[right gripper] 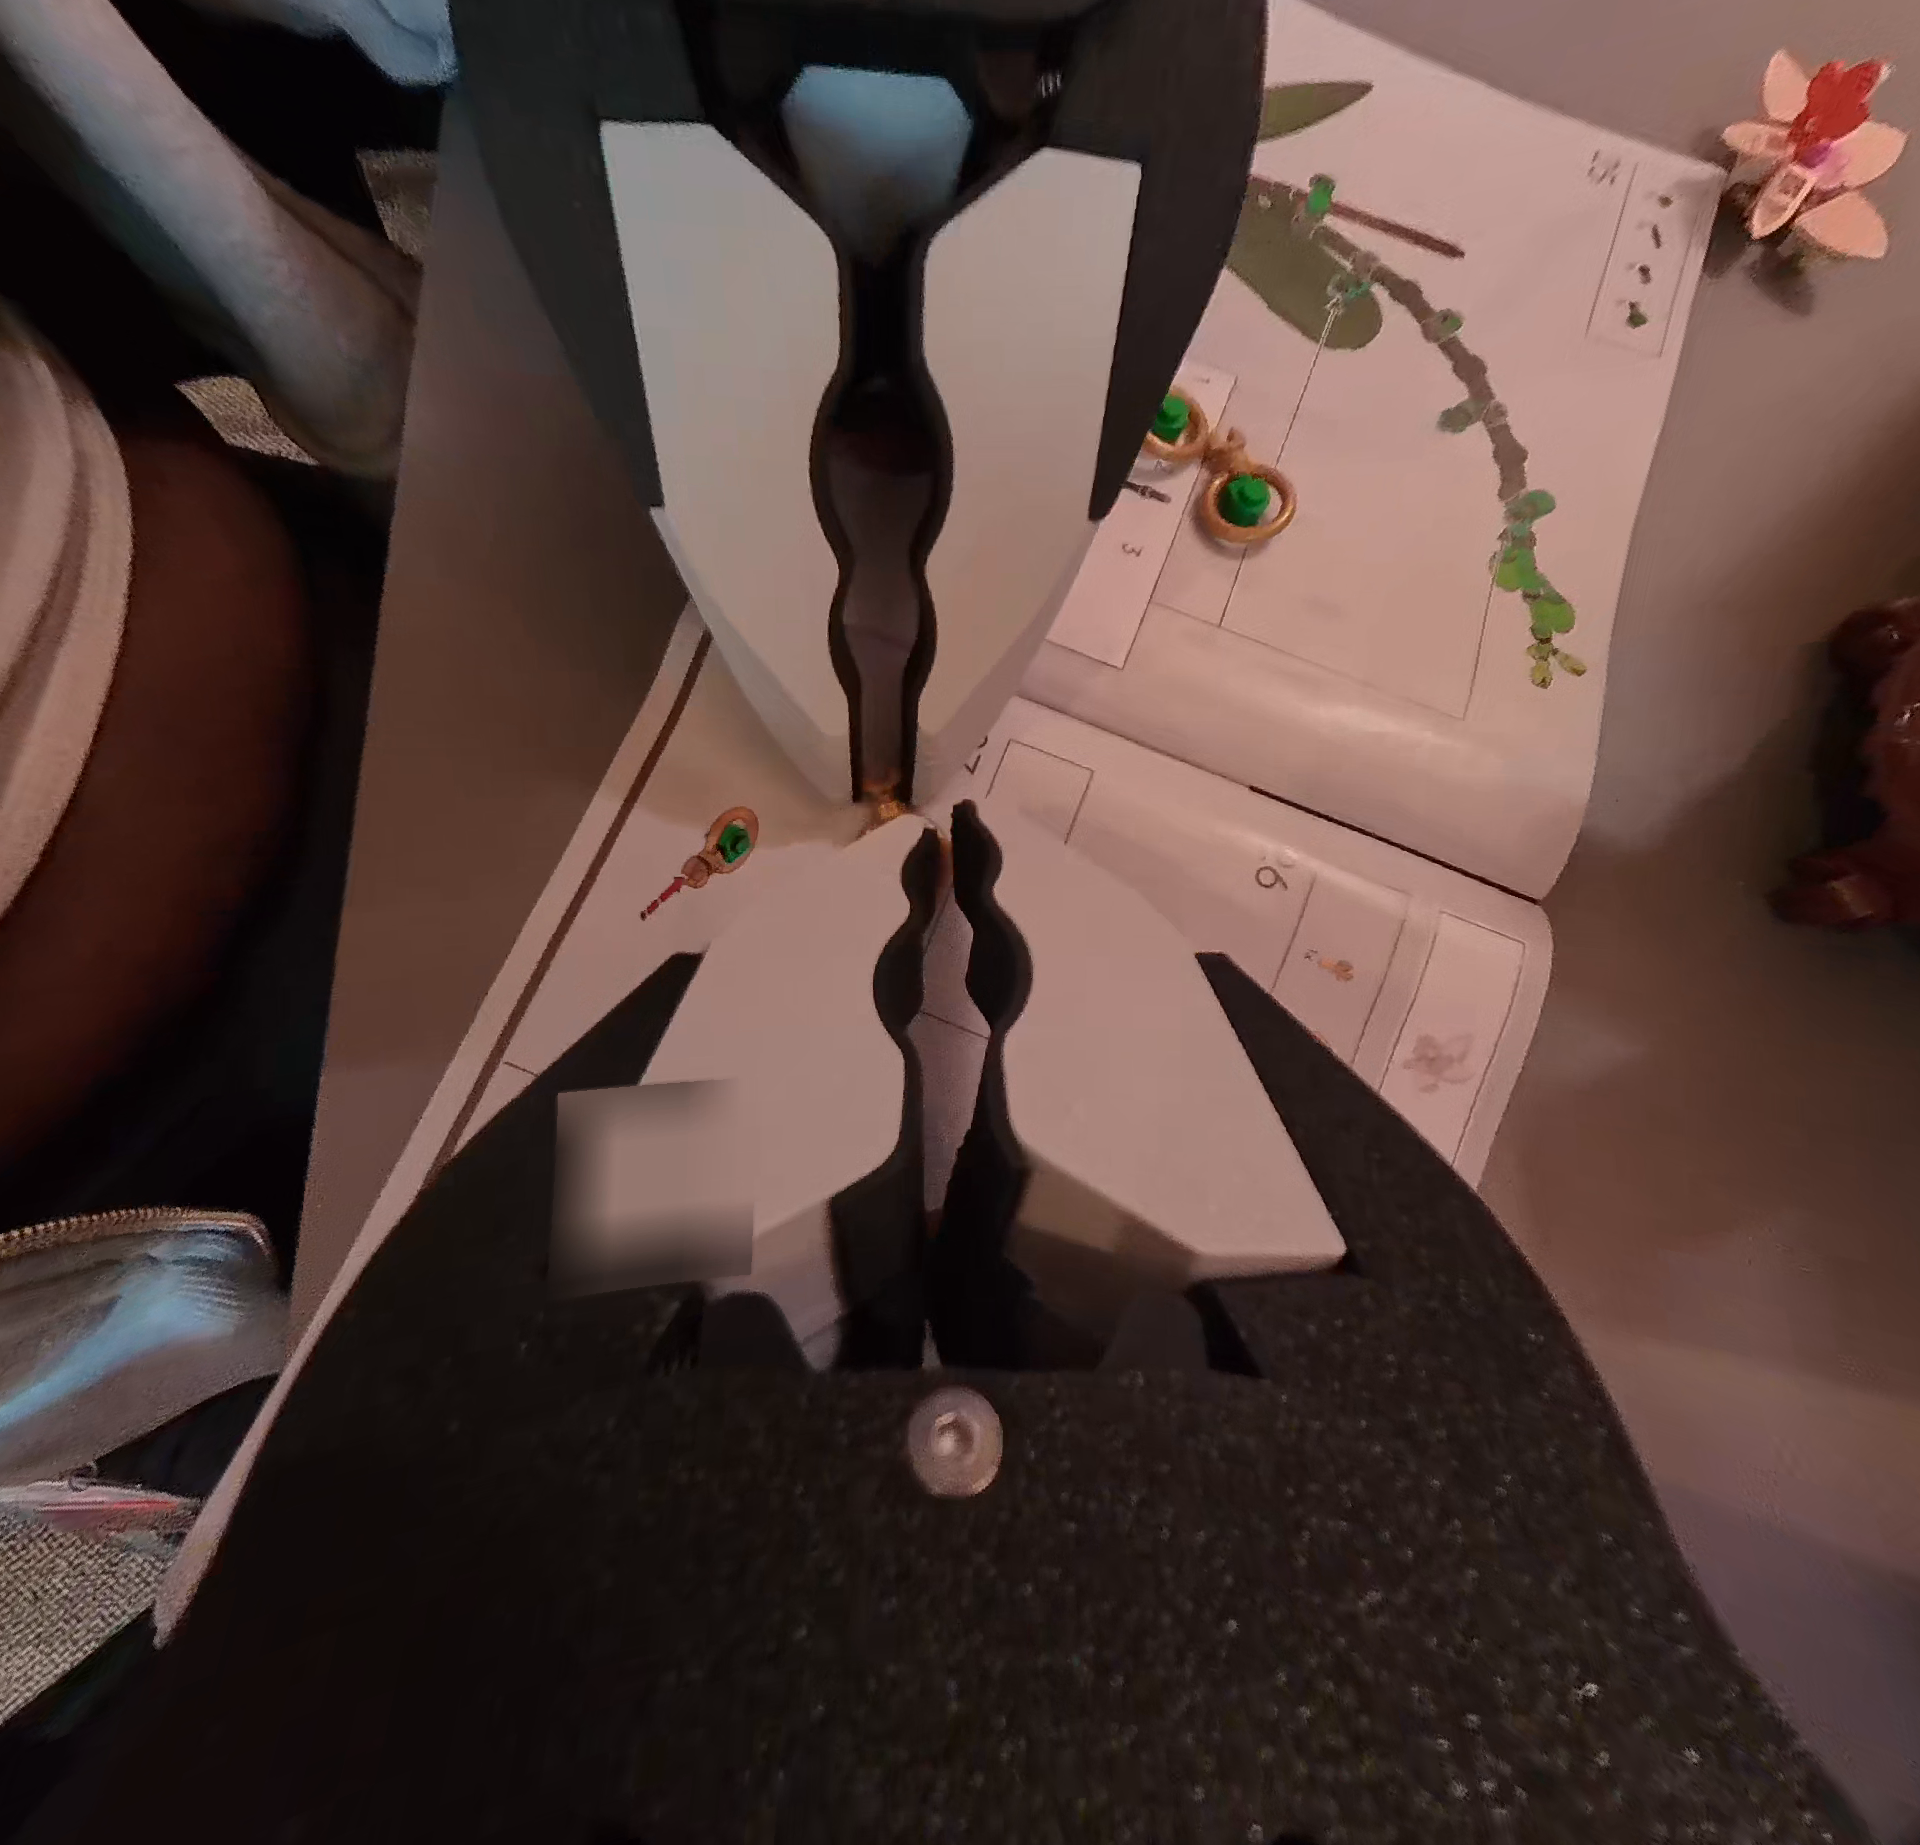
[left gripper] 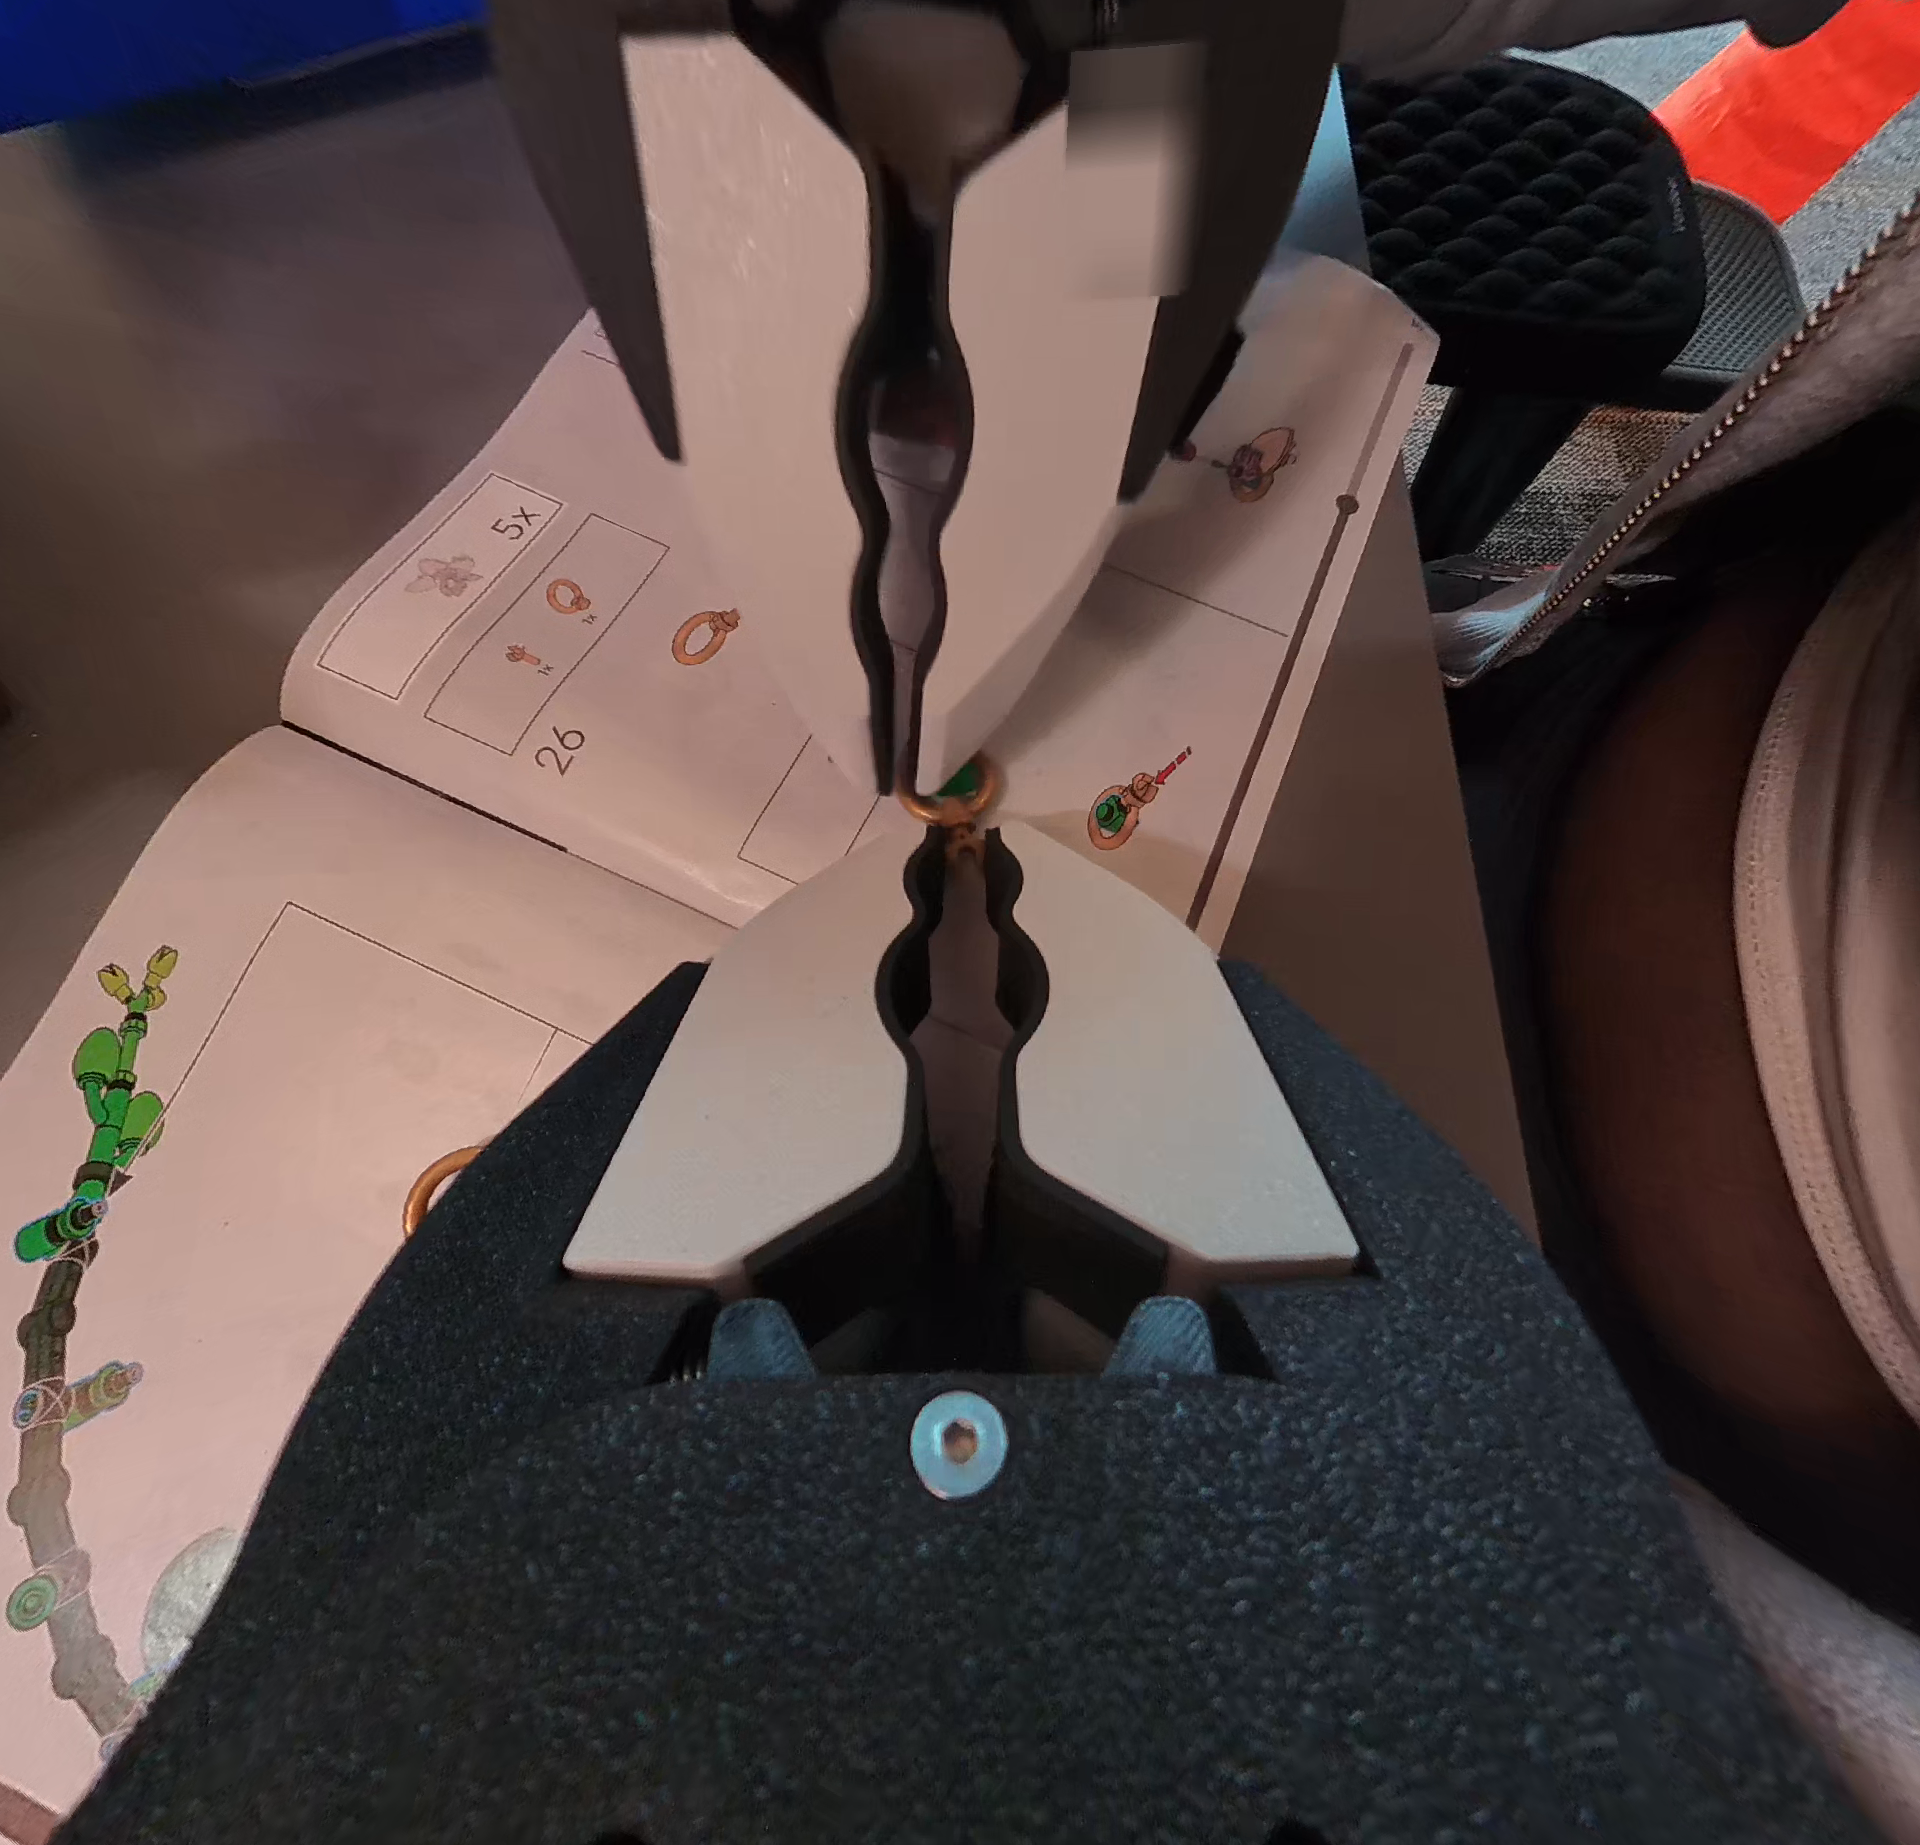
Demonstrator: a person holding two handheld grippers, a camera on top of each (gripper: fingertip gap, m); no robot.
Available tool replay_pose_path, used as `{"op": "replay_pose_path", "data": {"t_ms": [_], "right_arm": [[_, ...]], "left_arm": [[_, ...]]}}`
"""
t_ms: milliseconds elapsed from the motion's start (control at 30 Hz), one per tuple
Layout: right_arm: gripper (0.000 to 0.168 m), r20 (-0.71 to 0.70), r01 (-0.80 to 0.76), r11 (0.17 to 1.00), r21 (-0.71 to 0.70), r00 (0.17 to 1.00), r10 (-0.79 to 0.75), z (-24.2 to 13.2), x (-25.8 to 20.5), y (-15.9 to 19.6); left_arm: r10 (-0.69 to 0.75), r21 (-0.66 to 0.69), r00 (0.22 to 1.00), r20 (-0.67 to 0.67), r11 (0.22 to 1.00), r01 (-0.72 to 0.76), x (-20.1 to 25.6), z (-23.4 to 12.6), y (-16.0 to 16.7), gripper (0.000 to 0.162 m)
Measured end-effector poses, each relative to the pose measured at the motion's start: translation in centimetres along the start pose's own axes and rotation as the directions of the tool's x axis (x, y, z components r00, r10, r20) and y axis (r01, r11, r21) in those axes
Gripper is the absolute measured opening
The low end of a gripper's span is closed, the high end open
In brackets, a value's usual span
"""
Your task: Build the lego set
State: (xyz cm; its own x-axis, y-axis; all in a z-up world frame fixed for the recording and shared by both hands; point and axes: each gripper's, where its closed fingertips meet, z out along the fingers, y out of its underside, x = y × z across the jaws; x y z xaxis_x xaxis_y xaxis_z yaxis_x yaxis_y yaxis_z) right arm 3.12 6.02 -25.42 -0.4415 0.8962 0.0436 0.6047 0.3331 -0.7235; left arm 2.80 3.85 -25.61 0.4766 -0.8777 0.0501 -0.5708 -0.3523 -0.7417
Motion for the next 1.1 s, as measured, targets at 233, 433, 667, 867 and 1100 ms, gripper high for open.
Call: {"op": "replay_pose_path", "data": {"t_ms": [233,433,667,867,1100], "right_arm": [[0.003,-0.018,-0.016,1.000,0.004,1.000,0.016,-1.2,-0.7,0.7],[0.003,-0.027,-0.028,0.999,0.017,0.999,0.029,-1.4,-1.0,0.8],[0.003,-0.036,-0.046,0.999,-0.018,0.998,0.045,-0.9,-0.9,1.3],[0.004,-0.037,-0.036,0.998,-0.047,0.999,0.035,-1.5,-1.0,1.1],[0.004,-0.005,0.031,0.998,-0.054,1.000,-0.031,-0.8,-1.1,0.6]], "left_arm": [[-0.009,-0.001,1.000,-0.005,1.000,0.009,0.3,0.2,-0.2,0.007],[-0.008,-0.002,1.000,-0.003,1.000,0.008,0.3,0.3,-0.3,0.007],[-0.016,0.001,1.000,0.010,1.000,0.016,0.3,0.5,-0.5,0.007],[-0.014,-0.001,1.000,0.017,1.000,0.014,0.3,0.5,-0.5,0.007],[-0.004,-0.002,1.000,0.021,1.000,0.004,0.5,0.4,-0.6,0.007]]}}
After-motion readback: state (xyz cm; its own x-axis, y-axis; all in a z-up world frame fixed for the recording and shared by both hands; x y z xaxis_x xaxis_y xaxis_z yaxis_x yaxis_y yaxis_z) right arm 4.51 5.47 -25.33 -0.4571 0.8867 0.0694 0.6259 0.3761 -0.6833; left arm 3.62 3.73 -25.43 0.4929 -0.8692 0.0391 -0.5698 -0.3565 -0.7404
